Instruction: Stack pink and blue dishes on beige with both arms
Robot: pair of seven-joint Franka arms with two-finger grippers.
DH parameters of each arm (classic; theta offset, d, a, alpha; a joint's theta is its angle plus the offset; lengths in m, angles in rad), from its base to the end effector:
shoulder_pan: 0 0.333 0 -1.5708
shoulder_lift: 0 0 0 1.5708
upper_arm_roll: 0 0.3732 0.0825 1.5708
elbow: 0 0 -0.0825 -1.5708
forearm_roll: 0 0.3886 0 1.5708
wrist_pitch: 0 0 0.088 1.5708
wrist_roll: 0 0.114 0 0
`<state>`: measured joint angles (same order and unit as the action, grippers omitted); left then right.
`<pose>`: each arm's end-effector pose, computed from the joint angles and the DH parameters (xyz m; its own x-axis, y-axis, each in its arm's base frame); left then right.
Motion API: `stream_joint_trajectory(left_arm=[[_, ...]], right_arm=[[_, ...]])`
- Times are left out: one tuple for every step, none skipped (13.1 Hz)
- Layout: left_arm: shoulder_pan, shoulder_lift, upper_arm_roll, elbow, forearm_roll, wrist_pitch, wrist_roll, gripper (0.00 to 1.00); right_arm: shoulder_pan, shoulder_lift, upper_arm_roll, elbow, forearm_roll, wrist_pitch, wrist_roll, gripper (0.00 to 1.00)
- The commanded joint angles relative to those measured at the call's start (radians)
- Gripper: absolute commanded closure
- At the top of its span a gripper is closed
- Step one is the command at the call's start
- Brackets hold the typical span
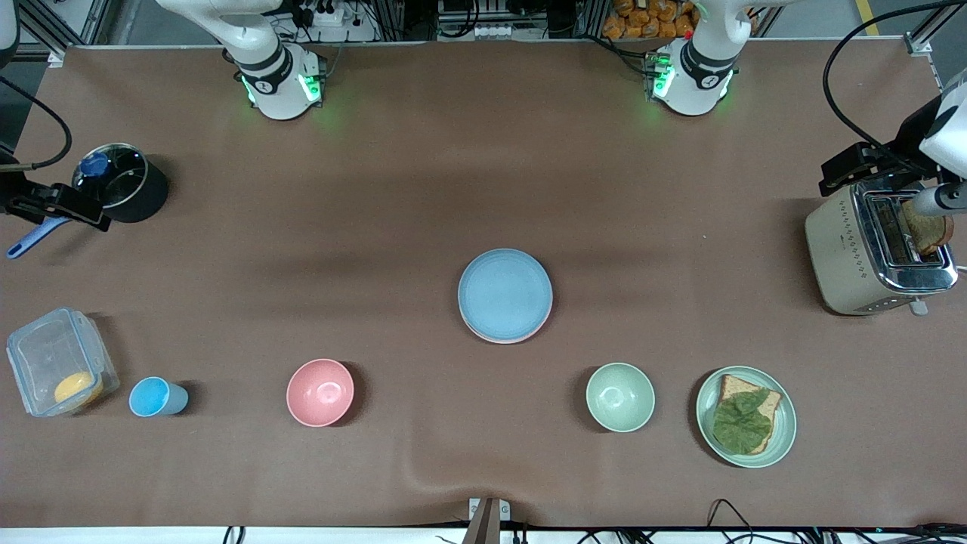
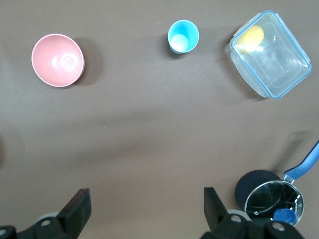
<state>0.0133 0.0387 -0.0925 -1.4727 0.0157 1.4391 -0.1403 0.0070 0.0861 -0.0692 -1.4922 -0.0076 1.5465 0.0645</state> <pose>0.5579 -0.0410 0.6882 0.9956 0.0631 -0.0697 0.0617 -0.9978 -0.0221 0.5867 -0.0353 0.6607 0.9915 -0.1264 -0.0306 -0.1260 -0.9919 0.0155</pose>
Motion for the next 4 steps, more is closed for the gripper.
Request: stream_joint_trajectory(left_arm=[[0.001,0.0,0.002,0.018,-0.014,-0.022,0.015,0.0],[0.002,-0.002,-0.003,0.02,-0.014,-0.022,0.015,0.0],[0.002,-0.002,-0.004,0.02,-0.011,-0.025,0.015,0.0],[0.002,0.0,0.002,0.02,-0.014,-0.031,0.015,0.0]], right_arm=[[0.001,-0.003,0.011,-0.003,-0.011,0.012,0.001,0.0],[0.005,-0.003,0.011,-0.002,-0.006,0.012,0.003,0.0],[0.016,-0.005,0.011,0.0,-0.003,0.011,0.004,0.0],[0.018,-0.005,0.011,0.0,-0.003,0.011,0.004,0.0]])
